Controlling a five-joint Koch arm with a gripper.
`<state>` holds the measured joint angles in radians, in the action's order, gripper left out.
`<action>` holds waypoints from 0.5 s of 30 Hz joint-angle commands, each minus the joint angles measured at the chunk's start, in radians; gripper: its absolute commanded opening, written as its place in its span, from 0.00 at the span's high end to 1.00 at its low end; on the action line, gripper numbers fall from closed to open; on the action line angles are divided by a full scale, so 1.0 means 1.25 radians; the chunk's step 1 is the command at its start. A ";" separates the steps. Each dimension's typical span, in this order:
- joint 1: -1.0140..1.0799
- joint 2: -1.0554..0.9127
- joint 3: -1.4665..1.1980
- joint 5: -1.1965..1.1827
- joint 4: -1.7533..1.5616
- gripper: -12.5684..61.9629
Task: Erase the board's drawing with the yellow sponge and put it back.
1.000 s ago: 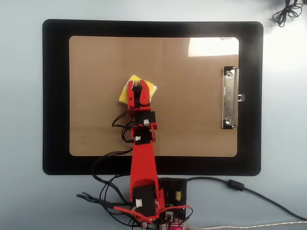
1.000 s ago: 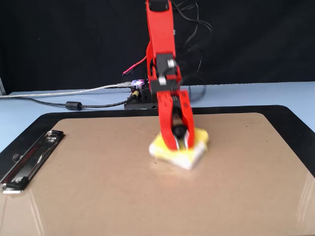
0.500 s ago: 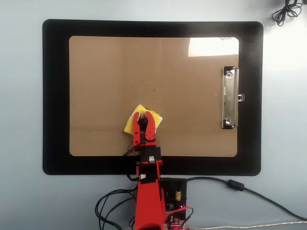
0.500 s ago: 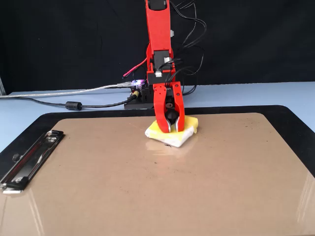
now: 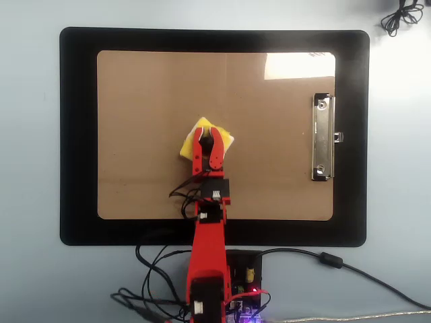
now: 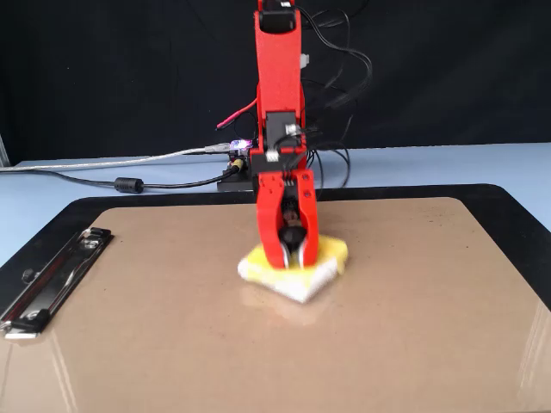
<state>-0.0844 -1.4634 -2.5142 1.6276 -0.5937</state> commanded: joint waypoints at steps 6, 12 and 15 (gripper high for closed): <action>-0.013 -0.363 -0.290 0.012 0.000 0.94; -0.011 -0.106 -0.052 0.011 0.001 0.94; -0.011 0.042 0.074 0.012 -0.005 0.94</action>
<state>-0.0828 -1.4573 -2.4544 1.6245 -0.5660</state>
